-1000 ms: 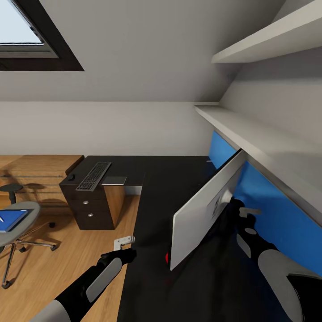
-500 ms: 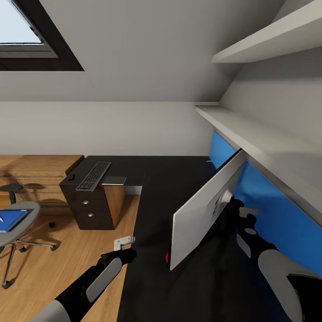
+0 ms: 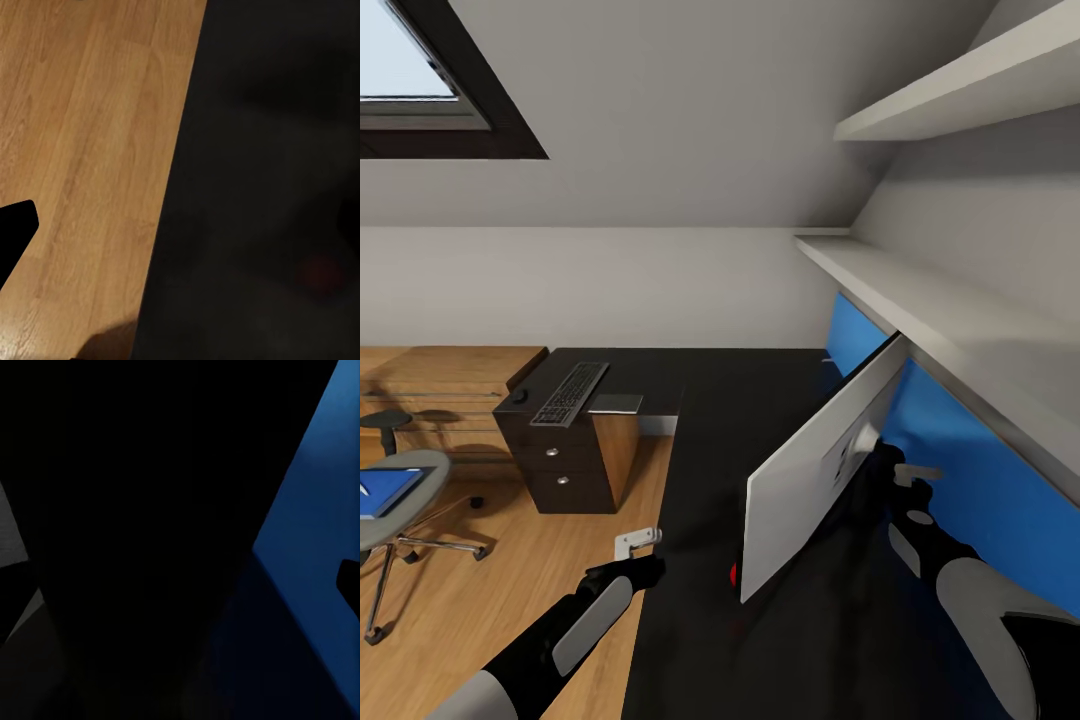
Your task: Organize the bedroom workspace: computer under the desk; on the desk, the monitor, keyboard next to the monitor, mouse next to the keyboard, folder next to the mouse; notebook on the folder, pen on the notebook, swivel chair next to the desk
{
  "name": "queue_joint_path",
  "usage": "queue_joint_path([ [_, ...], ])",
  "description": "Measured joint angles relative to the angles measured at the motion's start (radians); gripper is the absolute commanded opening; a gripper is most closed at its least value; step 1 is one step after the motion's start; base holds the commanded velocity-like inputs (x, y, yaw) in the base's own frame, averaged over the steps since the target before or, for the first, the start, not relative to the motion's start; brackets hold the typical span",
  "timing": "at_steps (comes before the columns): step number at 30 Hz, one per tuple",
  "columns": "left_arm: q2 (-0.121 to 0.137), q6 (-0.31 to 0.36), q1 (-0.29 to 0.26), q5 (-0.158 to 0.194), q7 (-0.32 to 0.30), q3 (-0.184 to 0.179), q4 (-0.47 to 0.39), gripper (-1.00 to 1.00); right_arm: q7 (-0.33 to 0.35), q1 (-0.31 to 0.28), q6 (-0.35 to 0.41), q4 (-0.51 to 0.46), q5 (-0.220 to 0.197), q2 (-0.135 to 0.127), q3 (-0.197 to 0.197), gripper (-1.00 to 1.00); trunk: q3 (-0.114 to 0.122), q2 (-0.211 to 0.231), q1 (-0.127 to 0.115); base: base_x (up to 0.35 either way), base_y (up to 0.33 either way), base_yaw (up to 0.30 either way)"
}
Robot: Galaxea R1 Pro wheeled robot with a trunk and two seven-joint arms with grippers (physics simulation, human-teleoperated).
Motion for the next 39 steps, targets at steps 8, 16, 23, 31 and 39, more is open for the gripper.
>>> queue_joint_path([
  [8, 0.0, 0.0, 0.0, -0.001, 0.001, 0.0, 0.0, 1.0, 0.001, 0.0, 0.005, 0.001, 0.0, 0.001, 0.0, 1.0, 0.0, 0.0, 0.0, 0.0, 0.0, 0.0],
  [16, 0.0, 0.0, 0.0, -0.001, 0.002, 0.0, 0.0, 1.0, 0.001, 0.0, 0.011, 0.001, 0.0, 0.001, 0.0, 1.0, 0.0, 0.0, 0.0, 0.0, 0.0, 0.0],
  [23, 0.0, 0.0, 0.0, -0.001, 0.002, 0.0, 0.0, 1.0, 0.002, 0.0, 0.079, 0.0, -0.001, 0.002, 0.001, 1.0, 0.0, 0.0, 0.0, -0.039, 0.0, 0.0],
  [31, 0.0, 0.0, 0.0, 0.0, 0.002, -0.001, 0.0, 1.0, 0.003, 0.0, 0.094, 0.0, -0.001, 0.002, 0.003, 1.0, 0.0, 0.0, 0.0, -0.199, 0.0, 0.0],
  [39, 0.0, 0.0, 0.0, 0.0, 0.001, -0.001, 0.0, 1.0, 0.003, 0.0, 0.092, -0.001, 0.0, 0.005, 0.002, 1.0, 0.0, 0.0, 0.001, -0.259, 0.006, 0.0],
])
